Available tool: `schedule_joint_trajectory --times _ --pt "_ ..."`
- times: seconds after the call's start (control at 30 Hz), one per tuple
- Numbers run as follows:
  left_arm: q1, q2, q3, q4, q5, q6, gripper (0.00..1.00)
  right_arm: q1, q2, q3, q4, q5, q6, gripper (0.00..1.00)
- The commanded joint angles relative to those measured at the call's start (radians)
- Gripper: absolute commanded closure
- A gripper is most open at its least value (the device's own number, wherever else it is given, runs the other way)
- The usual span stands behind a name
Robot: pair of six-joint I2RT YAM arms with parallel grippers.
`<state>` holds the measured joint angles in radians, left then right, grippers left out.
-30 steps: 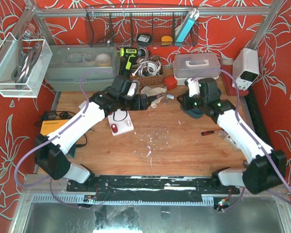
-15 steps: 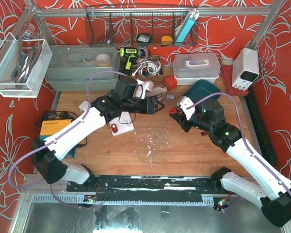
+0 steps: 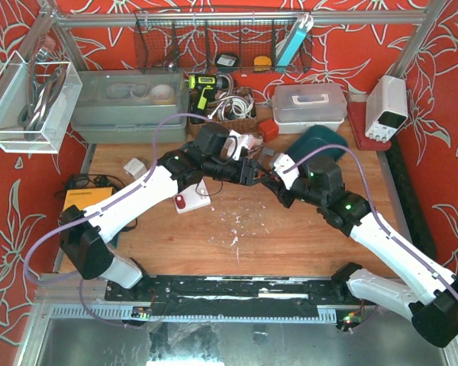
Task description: Install the large spring
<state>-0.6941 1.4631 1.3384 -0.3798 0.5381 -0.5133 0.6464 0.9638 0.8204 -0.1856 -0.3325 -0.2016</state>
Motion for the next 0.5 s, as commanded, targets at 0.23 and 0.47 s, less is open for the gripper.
schedule_joint_trajectory --times 0.23,0.47 --pt "-0.005 0.098 0.085 -0.035 0.075 0.024 0.43 0.024 0.031 0.039 0.056 0.044 -0.016 1.00" --pt "-0.006 0.125 0.099 -0.080 0.088 0.015 0.51 0.034 0.030 0.034 0.061 0.064 -0.019 1.00"
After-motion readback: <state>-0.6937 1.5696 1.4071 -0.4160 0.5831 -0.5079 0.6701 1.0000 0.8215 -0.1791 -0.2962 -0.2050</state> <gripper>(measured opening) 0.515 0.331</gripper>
